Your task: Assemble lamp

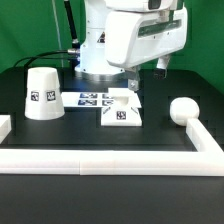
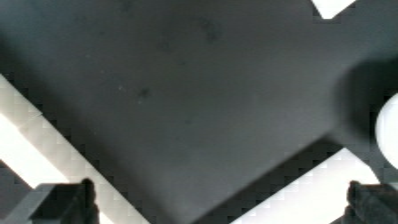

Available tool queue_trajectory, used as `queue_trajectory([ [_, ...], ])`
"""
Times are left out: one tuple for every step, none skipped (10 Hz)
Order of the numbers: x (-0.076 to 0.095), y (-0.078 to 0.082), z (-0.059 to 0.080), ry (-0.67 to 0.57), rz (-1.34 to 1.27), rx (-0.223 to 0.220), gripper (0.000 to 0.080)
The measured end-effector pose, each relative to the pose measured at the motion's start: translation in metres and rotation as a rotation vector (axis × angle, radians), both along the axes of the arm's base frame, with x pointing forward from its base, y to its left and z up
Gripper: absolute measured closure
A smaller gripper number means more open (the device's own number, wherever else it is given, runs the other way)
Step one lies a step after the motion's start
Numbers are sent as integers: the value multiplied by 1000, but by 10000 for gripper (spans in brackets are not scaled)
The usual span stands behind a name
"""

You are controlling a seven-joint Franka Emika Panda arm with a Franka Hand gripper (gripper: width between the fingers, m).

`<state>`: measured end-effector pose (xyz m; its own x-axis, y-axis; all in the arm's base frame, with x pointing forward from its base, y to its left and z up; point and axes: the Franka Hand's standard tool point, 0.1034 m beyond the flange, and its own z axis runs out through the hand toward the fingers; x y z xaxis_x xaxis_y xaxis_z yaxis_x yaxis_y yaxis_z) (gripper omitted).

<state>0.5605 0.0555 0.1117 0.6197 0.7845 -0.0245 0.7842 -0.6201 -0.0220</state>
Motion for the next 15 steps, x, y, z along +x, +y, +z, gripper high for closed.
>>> queue_trajectory([
  [0,0,0,0,0,0,100],
  [0,0,0,0,0,0,100],
  [0,0,0,0,0,0,100],
  [0,0,0,0,0,0,100],
  [0,0,0,0,0,0,100],
  [0,0,0,0,-11,0,100],
  [0,0,0,0,-21,0,100],
  [-1,-2,-1,1,-20,0,100],
  [-9,-10,-5,-1,-51,-1,100],
  [-18,-15,-7,-3,-145,-6,100],
  [-26,-19,-10,-12,-240,-9,100],
  [-32,-21,-12,-18,-308,-9,100],
  [-38,-23,-15,-16,-394,-8,100],
  [-39,-23,-15,-11,-461,-1,100],
  [-39,-22,-15,-11,-533,-1,100],
])
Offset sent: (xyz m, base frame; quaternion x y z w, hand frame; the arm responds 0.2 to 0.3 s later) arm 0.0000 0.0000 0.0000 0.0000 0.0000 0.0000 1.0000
